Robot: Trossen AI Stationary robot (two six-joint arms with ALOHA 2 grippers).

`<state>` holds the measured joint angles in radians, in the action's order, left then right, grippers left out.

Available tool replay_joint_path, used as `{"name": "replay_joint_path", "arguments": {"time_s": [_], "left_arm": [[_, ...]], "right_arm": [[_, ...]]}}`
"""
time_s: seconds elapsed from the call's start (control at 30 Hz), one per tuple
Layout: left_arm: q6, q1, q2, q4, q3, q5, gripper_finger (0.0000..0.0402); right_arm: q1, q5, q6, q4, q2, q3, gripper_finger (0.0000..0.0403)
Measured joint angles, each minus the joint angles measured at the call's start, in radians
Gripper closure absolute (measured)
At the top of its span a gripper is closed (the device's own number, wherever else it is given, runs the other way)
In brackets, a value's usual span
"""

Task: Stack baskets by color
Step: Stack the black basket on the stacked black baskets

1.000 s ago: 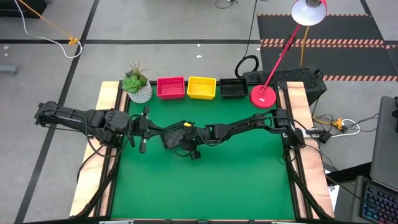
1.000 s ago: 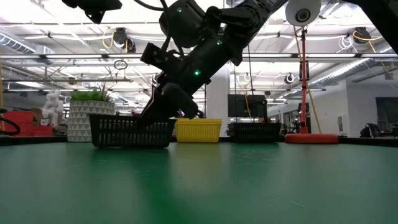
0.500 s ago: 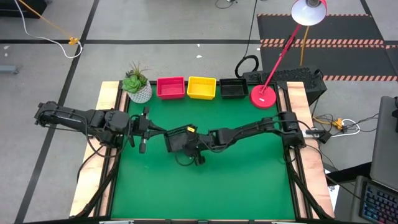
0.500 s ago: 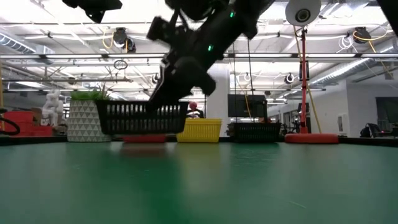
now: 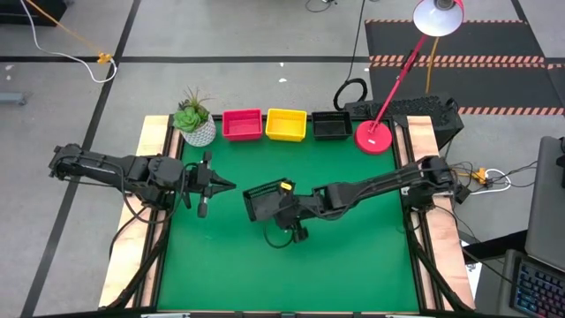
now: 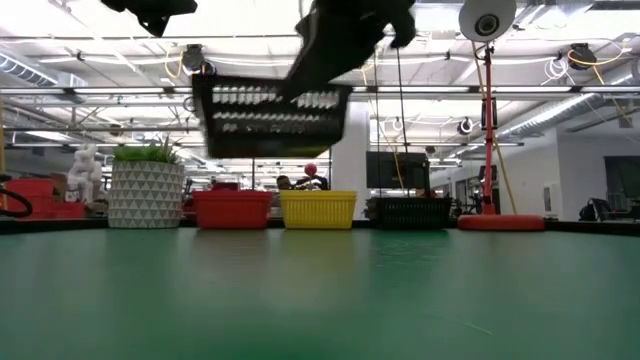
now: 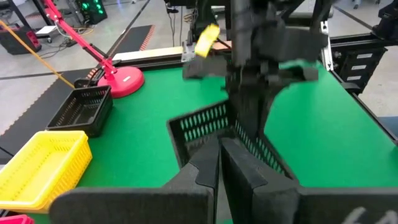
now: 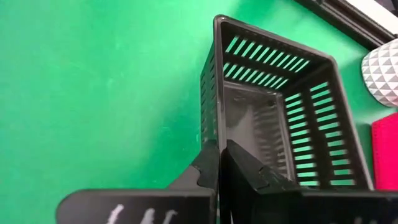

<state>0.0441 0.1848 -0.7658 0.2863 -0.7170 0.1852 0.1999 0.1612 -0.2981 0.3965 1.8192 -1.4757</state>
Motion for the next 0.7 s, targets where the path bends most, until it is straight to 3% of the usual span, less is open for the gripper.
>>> {"name": "replay_joint_path", "arguments": {"time_s": [0.7], "left_arm": [[0.000, 0.000, 0.000, 0.000, 0.000, 0.000, 0.0380]], "right_arm": [[0.036, 0.000, 0.089, 0.350, -0.268, 0.000, 0.0399]]}}
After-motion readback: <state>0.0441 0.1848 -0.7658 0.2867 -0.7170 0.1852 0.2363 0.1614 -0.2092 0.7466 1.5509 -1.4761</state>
